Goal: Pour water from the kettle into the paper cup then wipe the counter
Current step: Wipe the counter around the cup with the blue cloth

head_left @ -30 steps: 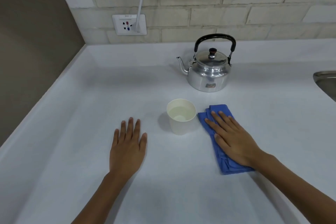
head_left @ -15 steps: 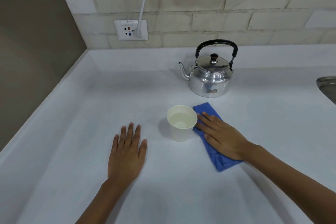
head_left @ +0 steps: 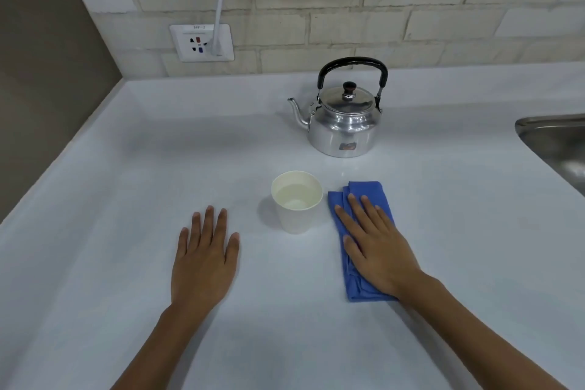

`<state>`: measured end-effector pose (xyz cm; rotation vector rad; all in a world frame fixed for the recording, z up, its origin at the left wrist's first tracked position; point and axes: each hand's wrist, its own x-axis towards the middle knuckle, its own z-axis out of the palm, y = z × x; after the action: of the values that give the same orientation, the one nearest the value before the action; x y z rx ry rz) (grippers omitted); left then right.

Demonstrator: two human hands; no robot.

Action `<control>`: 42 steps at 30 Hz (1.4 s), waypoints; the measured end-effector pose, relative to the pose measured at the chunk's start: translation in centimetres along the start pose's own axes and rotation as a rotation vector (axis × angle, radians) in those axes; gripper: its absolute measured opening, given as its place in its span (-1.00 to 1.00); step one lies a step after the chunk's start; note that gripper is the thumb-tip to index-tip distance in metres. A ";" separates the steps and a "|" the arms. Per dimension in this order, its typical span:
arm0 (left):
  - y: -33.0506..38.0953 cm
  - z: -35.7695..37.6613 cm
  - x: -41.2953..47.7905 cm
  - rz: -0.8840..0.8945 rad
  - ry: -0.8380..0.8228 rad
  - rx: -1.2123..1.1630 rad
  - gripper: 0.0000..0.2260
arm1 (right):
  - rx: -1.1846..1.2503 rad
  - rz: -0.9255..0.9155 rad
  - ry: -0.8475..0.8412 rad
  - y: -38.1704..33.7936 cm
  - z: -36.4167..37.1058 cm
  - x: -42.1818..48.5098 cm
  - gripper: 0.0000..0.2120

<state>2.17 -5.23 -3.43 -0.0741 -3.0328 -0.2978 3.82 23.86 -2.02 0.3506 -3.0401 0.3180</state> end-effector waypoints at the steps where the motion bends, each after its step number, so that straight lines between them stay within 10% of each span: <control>1: 0.0 0.0 0.0 0.002 0.002 -0.001 -0.51 | 0.023 -0.037 -0.011 -0.1 0.1 -1.2 -0.49; 14: 0.0 -0.1 0.2 0.003 -0.016 0.018 -0.50 | -0.012 0.251 -0.025 3.4 -1.5 1.0 -0.49; 24: -0.1 -0.5 0.0 0.003 -0.049 0.006 -0.51 | 0.019 -0.011 -0.035 -1.8 -0.6 -4.7 -0.49; 42: 0.6 -1.4 0.1 -0.019 -0.108 -0.003 -0.51 | 0.153 0.114 0.004 -7.1 0.4 -5.7 -0.45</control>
<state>2.26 -4.93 -1.95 -0.0631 -3.1417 -0.3095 11.02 18.31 -1.49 0.1844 -3.0462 0.5588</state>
